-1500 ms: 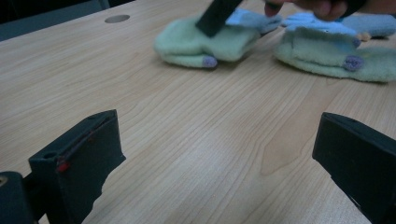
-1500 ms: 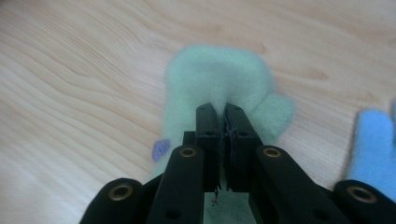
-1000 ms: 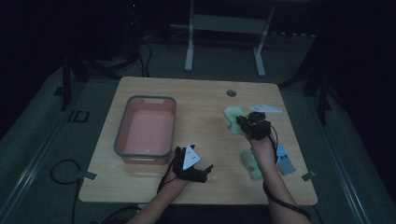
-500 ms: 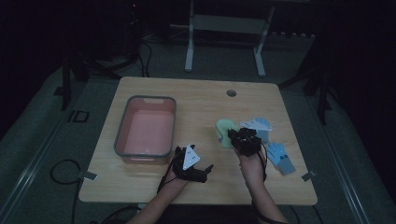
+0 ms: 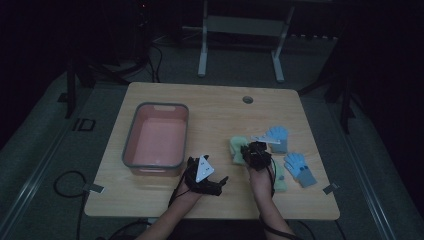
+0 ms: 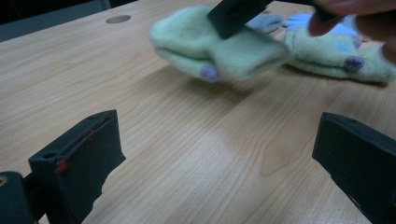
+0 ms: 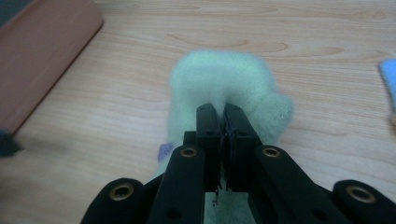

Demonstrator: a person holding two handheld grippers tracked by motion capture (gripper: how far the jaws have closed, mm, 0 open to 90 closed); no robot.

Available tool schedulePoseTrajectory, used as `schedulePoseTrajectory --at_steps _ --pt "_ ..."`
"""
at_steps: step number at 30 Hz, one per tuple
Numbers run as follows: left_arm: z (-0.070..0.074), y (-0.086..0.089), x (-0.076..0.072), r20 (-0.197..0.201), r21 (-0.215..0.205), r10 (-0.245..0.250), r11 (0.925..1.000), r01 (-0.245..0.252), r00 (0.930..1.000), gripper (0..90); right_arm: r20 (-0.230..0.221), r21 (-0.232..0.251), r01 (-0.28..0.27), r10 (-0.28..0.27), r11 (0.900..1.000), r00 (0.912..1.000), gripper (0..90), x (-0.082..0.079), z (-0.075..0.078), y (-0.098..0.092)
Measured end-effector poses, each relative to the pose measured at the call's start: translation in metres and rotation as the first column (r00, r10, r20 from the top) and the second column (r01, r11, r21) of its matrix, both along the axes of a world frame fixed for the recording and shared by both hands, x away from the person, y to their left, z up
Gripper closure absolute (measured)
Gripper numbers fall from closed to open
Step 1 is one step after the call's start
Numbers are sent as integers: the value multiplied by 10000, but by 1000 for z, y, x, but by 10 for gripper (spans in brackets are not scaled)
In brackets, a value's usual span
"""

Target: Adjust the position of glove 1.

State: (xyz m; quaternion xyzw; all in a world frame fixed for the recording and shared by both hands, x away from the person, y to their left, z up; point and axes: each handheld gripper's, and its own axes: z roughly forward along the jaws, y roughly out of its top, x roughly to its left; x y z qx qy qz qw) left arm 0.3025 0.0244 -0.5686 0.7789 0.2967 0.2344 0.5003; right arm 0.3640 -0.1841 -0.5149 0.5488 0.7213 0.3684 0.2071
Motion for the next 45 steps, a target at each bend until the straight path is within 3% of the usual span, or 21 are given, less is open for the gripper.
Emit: schedulePoseTrajectory --at_steps 6,12,13,18,19,24,28,42,45 --pt "0 0 0 -10 -30 -10 10000 10 10000 16 95 -265 262 -260 9993 9996 863 15 -12 14" --pt "0 1 0 -25 -55 -42 10000 42 10000 16 -228 -585 171 -185 9981 9996 857 22 -28 24" --pt "0 1 0 -28 -61 -41 10000 41 10000 16 -449 -609 77 -104 9981 9989 818 23 -35 23" --pt "0 1 0 -36 -60 -45 10000 45 10000 16 -519 -480 -123 98 9988 9986 686 25 -36 22" --pt "0 1 0 -41 -63 -41 10000 40 10000 16 -455 -453 -102 81 9989 9989 619 24 -32 21" --pt "0 0 0 -22 -46 -28 10000 28 10000 16 -435 -537 -413 390 9977 9983 585 24 -27 20" --pt "0 0 0 -57 -80 -34 10000 34 10000 16 -465 -502 -706 682 9962 9966 510 23 -9 9" --pt "0 0 0 -13 -42 -28 10000 28 10000 16 -175 -697 -1218 1208 9901 9925 497 20 25 -27" --pt "0 0 0 -16 -48 -35 10000 35 10000 16 -149 -478 -1117 1111 9926 9937 496 18 30 -37"
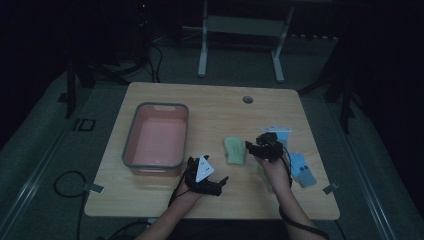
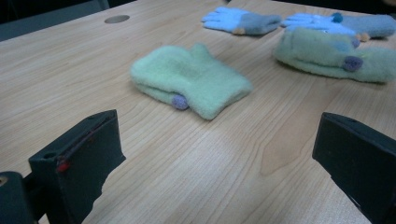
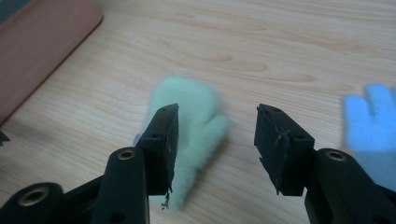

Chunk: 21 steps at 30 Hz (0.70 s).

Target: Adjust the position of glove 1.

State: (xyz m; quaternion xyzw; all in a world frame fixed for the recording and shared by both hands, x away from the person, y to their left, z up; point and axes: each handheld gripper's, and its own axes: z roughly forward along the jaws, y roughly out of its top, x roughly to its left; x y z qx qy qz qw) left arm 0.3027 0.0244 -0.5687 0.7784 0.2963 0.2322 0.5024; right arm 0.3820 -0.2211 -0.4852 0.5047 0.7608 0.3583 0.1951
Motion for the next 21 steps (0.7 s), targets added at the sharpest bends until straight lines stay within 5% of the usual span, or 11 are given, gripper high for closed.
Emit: schedulePoseTrajectory --at_steps 9,21 --pt "0 0 0 -3 7 9 10000 -9 10000 16 -31 -356 -322 321 9988 9995 552 -20 13 -40" --pt "0 0 0 -34 -61 25 10000 -26 10000 16 -956 -425 -400 358 9983 9948 606 -51 -14 -77"
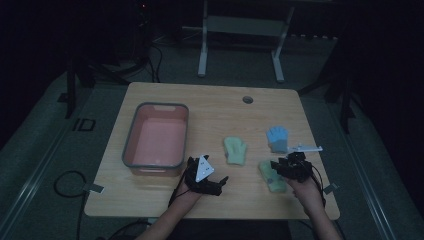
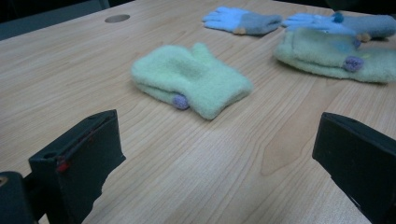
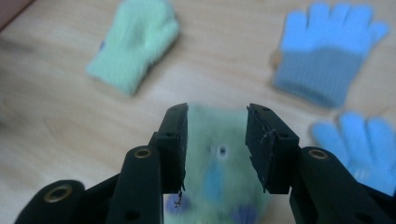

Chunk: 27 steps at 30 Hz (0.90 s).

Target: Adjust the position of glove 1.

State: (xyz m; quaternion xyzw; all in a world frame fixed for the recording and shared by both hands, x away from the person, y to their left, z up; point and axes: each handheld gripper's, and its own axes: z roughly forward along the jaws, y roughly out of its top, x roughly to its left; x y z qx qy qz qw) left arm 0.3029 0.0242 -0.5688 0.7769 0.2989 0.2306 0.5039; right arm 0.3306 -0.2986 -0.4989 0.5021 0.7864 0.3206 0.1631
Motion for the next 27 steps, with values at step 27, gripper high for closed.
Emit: schedulePoseTrajectory --at_steps 27 --pt "0 0 0 41 125 8 9999 -9 10000 16 548 22 956 -956 9954 9939 869 -21 -26 -4"
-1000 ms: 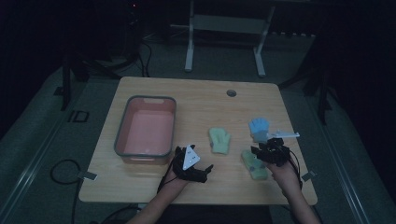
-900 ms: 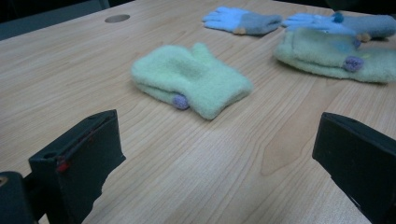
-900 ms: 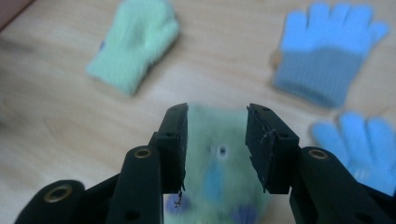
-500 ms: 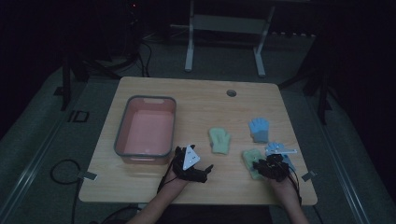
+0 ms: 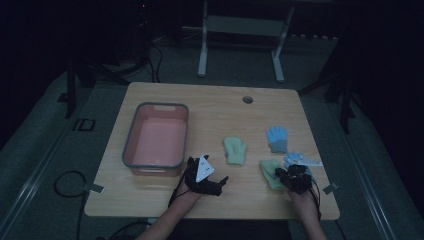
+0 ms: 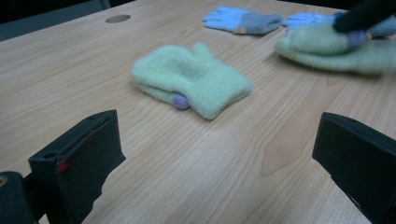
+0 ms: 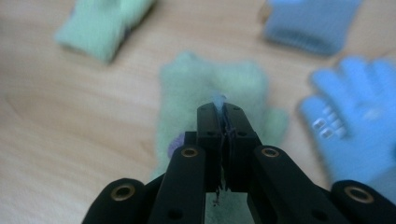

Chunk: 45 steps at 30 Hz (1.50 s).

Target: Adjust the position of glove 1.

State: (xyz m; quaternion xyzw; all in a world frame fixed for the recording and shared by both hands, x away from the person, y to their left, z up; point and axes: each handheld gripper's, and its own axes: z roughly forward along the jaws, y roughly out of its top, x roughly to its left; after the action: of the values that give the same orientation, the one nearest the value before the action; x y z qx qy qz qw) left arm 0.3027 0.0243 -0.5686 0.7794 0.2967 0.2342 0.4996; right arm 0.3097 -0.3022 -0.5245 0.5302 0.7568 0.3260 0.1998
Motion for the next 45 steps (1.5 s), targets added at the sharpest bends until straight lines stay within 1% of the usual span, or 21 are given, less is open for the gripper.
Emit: schedulePoseTrajectory --at_steps 1,4,6,7,8,9,10,12,14,16,19,21,24,27,31,32,33,34,36,42,45 --pt "0 0 0 -6 -11 -5 10000 5 10000 16 64 23 14 -14 10000 10000 870 1 3 0" --pt "0 0 0 -25 -17 11 10000 -11 10000 16 552 41 103 -105 9999 9984 870 6 19 -1" --pt "0 0 0 -22 -14 5 10000 -5 10000 16 1075 44 286 -290 9996 9938 870 9 29 0" --pt "0 0 0 -23 -12 11 10000 -11 10000 16 1395 -41 362 -352 9993 9896 870 11 35 2" --pt "0 0 0 -19 -10 16 10000 -16 10000 16 1536 -78 421 -404 9991 9873 870 13 39 3" --pt "0 0 0 -19 -10 16 10000 -16 10000 16 1536 -78 421 -404 9991 9873 870 13 39 3" --pt "0 0 0 -21 -7 21 10000 -21 10000 16 1779 -52 448 -432 9990 9831 870 16 46 6" --pt "0 0 0 -36 -59 33 10000 -33 10000 16 2031 -138 490 -452 9987 9781 870 26 55 13" --pt "0 0 0 -32 -45 24 10000 -24 10000 16 2036 -107 527 -494 9986 9778 870 29 57 15" --pt "0 0 0 -18 -13 23 10000 -23 10000 16 2232 -194 595 -536 9980 9733 871 37 58 23" --pt "0 0 0 -52 -34 17 10000 -17 10000 16 2198 -191 691 -632 9974 9735 871 44 54 29" --pt "0 0 0 -32 -2 3 10000 -3 10000 16 2209 -397 808 -701 9959 9728 871 50 48 35" --pt "0 0 0 -4 25 -20 10000 20 10000 16 2009 -431 794 -692 9959 9772 871 58 39 41" --pt "0 0 0 -38 -24 -20 10000 20 10000 16 1764 -495 796 -697 9956 9818 871 63 31 41" --pt "0 0 0 -16 29 -42 10000 42 10000 16 1481 -565 822 -731 9950 9863 871 68 21 41" --pt "0 0 0 -16 29 -42 10000 42 10000 16 1481 -565 822 -731 9950 9863 871 68 21 41" --pt "0 0 0 -16 29 -42 10000 42 10000 16 1393 -566 808 -722 9951 9876 871 69 17 40" --pt "0 0 0 -10 29 -44 10000 44 10000 16 1178 -567 852 -781 9947 9900 870 71 9 40" --pt "0 0 0 -25 18 -36 10000 36 10000 16 1018 -550 849 -790 9949 9917 870 73 2 40" --pt "0 0 0 -33 6 -35 10000 35 10000 16 599 -537 818 -786 9952 9951 863 78 -14 42" --pt "0 0 0 -30 -9 -45 10000 45 10000 16 502 -525 798 -772 9954 9958 858 78 -20 42"
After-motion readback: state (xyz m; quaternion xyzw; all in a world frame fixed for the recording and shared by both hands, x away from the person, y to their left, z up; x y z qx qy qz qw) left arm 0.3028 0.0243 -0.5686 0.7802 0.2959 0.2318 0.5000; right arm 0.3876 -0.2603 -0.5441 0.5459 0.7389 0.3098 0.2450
